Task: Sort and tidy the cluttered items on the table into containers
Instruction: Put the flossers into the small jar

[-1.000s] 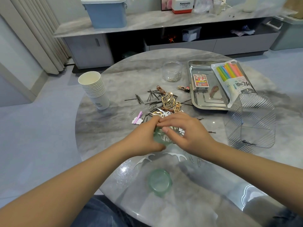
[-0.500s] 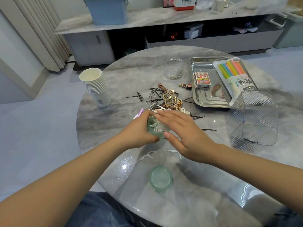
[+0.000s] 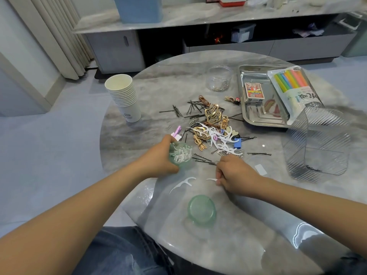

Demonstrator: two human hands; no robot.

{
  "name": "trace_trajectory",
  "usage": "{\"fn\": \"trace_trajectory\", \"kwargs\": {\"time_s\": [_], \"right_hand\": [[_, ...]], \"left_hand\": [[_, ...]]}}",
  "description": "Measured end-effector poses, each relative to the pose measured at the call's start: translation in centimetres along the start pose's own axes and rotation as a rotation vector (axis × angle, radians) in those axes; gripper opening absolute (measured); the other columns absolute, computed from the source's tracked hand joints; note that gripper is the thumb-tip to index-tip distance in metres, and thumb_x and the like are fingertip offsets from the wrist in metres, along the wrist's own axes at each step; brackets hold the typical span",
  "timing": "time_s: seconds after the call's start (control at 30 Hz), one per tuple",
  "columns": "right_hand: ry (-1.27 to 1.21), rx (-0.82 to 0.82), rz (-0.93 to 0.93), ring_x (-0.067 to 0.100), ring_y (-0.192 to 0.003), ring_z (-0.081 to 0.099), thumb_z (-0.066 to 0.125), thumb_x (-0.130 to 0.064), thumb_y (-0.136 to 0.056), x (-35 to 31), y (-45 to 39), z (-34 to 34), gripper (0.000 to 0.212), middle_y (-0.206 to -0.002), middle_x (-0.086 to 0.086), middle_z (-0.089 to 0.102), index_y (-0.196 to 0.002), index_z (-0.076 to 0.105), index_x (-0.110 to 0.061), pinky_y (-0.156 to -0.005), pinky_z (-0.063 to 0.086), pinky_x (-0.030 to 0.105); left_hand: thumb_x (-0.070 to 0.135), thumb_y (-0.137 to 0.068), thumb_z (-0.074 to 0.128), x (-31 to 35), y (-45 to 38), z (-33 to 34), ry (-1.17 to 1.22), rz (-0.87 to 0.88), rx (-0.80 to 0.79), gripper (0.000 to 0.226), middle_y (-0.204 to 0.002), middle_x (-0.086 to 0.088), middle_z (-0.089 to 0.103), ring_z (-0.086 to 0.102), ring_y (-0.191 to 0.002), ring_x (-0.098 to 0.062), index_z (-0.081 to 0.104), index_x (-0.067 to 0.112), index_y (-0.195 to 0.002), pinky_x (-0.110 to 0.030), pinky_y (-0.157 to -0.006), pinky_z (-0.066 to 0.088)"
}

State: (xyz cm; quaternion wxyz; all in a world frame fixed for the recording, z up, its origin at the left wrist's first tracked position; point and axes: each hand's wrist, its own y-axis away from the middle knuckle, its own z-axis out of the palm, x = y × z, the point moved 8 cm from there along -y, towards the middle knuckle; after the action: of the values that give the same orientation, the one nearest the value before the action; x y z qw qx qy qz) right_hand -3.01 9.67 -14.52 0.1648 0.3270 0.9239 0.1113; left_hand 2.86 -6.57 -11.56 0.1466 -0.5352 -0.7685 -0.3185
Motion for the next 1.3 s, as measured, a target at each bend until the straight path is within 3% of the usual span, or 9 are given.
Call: {"fn": "trace_trajectory", "kwargs": {"time_s": [0.2, 0.33, 0.43, 0.53, 0.73, 0.97, 1.13, 1.3], "right_hand": [[-0.085, 0.03, -0.093, 0.021, -0.092, 0.054, 0.054, -0.022, -0.09, -3.3, -0.7, -1.2, 0.005, -0.099, 0.0, 0.062, -0.094, 0.052, -0.021, -0.07, 0.035, 0.028], [-0.308, 0.031, -0.149, -0.001, -0.064, 0.046, 0.064, -0.018, -0.085, -5.9, -1.3, -1.0, 0.006, -0.068, -0.018, 0.051, -0.088, 0.062, -0.022, -0.064, 0.037, 0.022], [-0.333, 0.086, -0.174, 0.003, -0.079, 0.05, 0.07, -0.022, -0.081, -7.1, -2.0, -0.6, 0.007, -0.078, -0.012, 0.059, -0.087, 0.069, -0.019, -0.074, 0.041, 0.022], [-0.314, 0.117, -0.196, 0.011, -0.096, 0.049, 0.072, -0.025, -0.079, -7.8, -2.7, -0.2, 0.012, -0.094, -0.002, 0.063, -0.089, 0.069, -0.02, -0.084, 0.039, 0.024], [-0.176, 0.013, -0.155, 0.014, -0.104, 0.044, 0.074, -0.032, -0.075, -7.0, -3.4, 0.7, 0.036, -0.104, -0.002, 0.052, -0.108, 0.063, -0.023, -0.089, 0.036, 0.025], [-0.065, -0.065, -0.196, 0.017, -0.1, 0.047, 0.066, -0.025, -0.082, -7.5, -3.0, 0.6, 0.017, -0.093, -0.006, 0.043, -0.097, 0.06, -0.018, -0.083, 0.039, 0.029], [0.017, -0.035, -0.249, 0.021, -0.095, 0.053, 0.056, -0.021, -0.084, -7.8, -2.4, 0.0, 0.012, -0.094, 0.0, 0.054, -0.094, 0.061, -0.016, -0.075, 0.042, 0.03], [0.022, -0.016, -0.253, 0.018, -0.087, 0.053, 0.055, -0.019, -0.082, -7.0, -2.3, -0.3, 0.011, -0.093, -0.002, 0.058, -0.09, 0.062, -0.017, -0.069, 0.04, 0.027]], "left_hand": [[0.013, -0.075, 0.072, -0.1, 0.4, -1.6, 0.004, -0.01, 0.066, 0.063, -0.11, 0.002, 0.048, 0.048, -0.089, -0.017, 0.036, 0.016, -0.126, -0.023, -0.059, 0.032], [0.015, -0.075, 0.074, -0.3, 0.8, -2.0, 0.028, -0.021, 0.082, 0.063, -0.11, 0.002, 0.048, 0.049, -0.089, -0.017, 0.036, 0.015, -0.125, -0.023, -0.063, 0.034], [0.015, -0.074, 0.074, -0.5, 1.2, -2.2, 0.033, -0.025, 0.083, 0.062, -0.108, 0.002, 0.049, 0.05, -0.085, -0.016, 0.036, 0.015, -0.123, -0.017, -0.052, 0.035], [0.016, -0.074, 0.075, -0.8, 1.4, -2.5, 0.041, -0.026, 0.091, 0.062, -0.111, -0.001, 0.053, 0.052, -0.087, -0.018, 0.036, 0.015, -0.122, -0.024, -0.063, 0.037], [0.016, -0.074, 0.074, -1.0, 1.7, -2.7, 0.013, -0.027, 0.084, 0.065, -0.108, -0.004, 0.053, 0.053, -0.089, -0.02, 0.035, 0.014, -0.125, -0.028, -0.07, 0.041], [0.016, -0.075, 0.073, -0.7, 1.8, -2.5, -0.013, -0.024, 0.077, 0.063, -0.112, -0.006, 0.055, 0.05, -0.088, -0.019, 0.035, 0.015, -0.125, -0.029, -0.071, 0.04], [0.016, -0.075, 0.073, -0.7, 1.9, -2.6, -0.013, -0.025, 0.082, 0.064, -0.116, -0.002, 0.052, 0.049, -0.089, -0.017, 0.035, 0.015, -0.128, -0.025, -0.07, 0.038], [0.017, -0.076, 0.073, -0.5, 1.9, -2.6, -0.031, -0.026, 0.08, 0.065, -0.106, 0.002, 0.048, 0.048, -0.087, -0.016, 0.035, 0.016, -0.128, -0.024, -0.066, 0.035]]}}
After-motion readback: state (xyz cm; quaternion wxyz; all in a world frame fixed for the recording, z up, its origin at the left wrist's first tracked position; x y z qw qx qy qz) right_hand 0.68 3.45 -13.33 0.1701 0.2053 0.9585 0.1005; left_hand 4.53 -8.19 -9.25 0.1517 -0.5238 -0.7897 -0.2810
